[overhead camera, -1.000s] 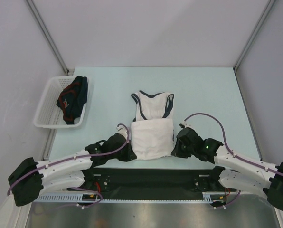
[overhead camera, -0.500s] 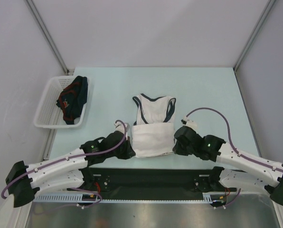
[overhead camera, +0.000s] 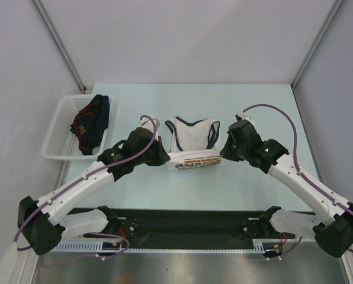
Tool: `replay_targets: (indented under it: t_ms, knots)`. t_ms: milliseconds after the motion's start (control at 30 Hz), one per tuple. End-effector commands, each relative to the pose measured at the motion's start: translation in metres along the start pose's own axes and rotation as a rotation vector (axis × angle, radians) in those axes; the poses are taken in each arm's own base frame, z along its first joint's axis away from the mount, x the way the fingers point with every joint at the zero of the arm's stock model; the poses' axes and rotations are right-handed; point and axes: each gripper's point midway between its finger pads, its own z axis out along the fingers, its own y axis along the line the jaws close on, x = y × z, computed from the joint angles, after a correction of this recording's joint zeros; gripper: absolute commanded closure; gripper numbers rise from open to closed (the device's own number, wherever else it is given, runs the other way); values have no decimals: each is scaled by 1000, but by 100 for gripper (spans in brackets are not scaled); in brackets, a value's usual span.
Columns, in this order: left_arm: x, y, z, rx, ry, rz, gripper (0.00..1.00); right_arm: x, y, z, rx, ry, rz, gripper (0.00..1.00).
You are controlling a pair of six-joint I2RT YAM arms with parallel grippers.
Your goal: Fold and stack the tank tops
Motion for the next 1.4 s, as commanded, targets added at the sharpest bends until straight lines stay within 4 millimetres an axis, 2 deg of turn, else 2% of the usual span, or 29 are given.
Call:
replay_targets:
  t_ms: [0,33,67,133,167,200,267,300,400,433,467,700,733,767,933,967,1000,1133,1200,1267,1367]
  knots:
    - [-28,-6,12,24,-8,44,100,-41,1,5,-23,-48,-34,98]
    - [-38,-11,15,44,-15,40,100,-45,0,8,-32,-36,-39,98]
    - [-39,-7,25,34,4,36,100,-57,-4,17,-20,-40,-20,98]
    - [-53,0,40,18,4,19,100,-66,-5,27,-28,-25,-16,98]
    - [-57,3,44,8,6,13,100,-78,-7,31,-29,-42,-3,98]
    - [-64,9,49,-7,5,5,100,-79,-9,44,-17,-17,2,98]
    - [-75,12,61,-20,18,-1,100,-85,-8,54,-28,-1,5,99]
    - [-83,14,64,-24,8,-12,100,-90,-8,65,-24,16,12,99]
    - [-97,19,79,-23,16,-28,100,-107,-5,75,-28,6,16,100]
    - [-106,16,80,-19,6,-29,100,-109,-7,85,-18,21,19,100]
    - [-106,20,88,-32,22,-33,100,-113,-5,88,-22,19,20,100]
    - [-134,37,109,-32,28,-73,100,-154,4,110,-50,8,38,100]
    - [-138,40,116,-32,32,-78,100,-168,8,108,-62,-10,44,100]
    - [-141,41,118,-28,33,-83,100,-167,5,120,-54,11,45,100]
    - [-156,62,140,-41,36,-115,100,-185,7,143,-80,6,64,98]
    - [-157,64,144,-36,39,-120,100,-195,7,145,-89,-14,68,98]
    - [-161,67,148,-33,35,-127,100,-192,3,159,-82,7,75,97]
    - [-178,74,170,-25,32,-135,100,-207,-3,180,-106,-9,97,97]
    - [-184,82,176,-44,28,-146,100,-220,-2,186,-135,-35,115,96]
    - [-193,89,184,-51,19,-160,100,-222,-5,201,-150,-24,129,96]
    - [-196,94,195,-56,28,-172,100,-229,-5,219,-172,-4,139,96]
